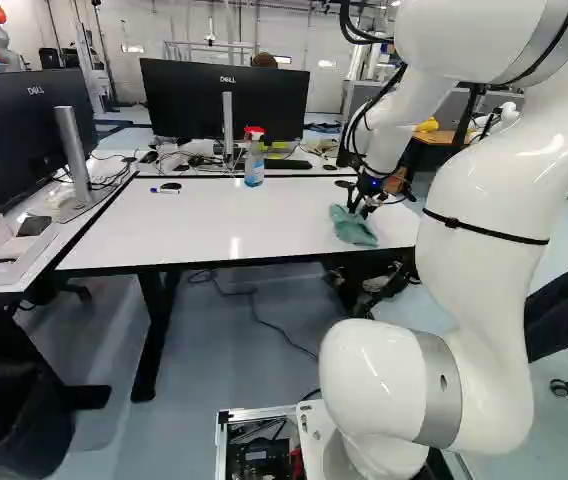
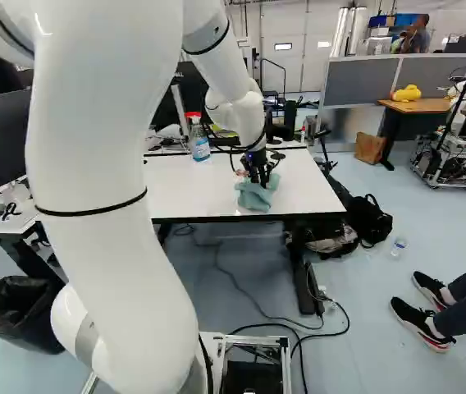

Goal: Clean the table with the green towel

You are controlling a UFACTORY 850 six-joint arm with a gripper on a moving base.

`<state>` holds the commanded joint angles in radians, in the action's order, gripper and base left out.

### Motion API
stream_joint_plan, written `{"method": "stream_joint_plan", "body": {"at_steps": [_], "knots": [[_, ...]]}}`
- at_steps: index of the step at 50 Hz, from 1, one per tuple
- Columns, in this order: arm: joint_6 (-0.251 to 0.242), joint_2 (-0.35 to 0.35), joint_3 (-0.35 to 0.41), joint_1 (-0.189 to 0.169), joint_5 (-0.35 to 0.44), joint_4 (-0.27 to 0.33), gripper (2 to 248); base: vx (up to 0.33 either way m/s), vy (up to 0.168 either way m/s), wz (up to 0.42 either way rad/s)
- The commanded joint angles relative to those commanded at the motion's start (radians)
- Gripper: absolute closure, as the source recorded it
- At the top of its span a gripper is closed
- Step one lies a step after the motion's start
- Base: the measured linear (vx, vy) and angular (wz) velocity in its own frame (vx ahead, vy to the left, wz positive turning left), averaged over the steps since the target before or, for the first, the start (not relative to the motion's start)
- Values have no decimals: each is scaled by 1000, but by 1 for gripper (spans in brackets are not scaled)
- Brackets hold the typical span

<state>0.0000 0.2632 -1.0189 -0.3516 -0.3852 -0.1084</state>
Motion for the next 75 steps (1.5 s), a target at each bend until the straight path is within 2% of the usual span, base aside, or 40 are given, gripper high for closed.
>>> {"method": "stream_joint_plan", "body": {"at_steps": [12,29,57,75], "knots": [[0,40,-50,-20,0,0,200,0,0,0],[0,107,-133,-3,0,0,200,0,0,0],[0,196,-250,59,0,0,200,0,0,0],[0,182,-232,106,0,0,200,0,0,0]]}}
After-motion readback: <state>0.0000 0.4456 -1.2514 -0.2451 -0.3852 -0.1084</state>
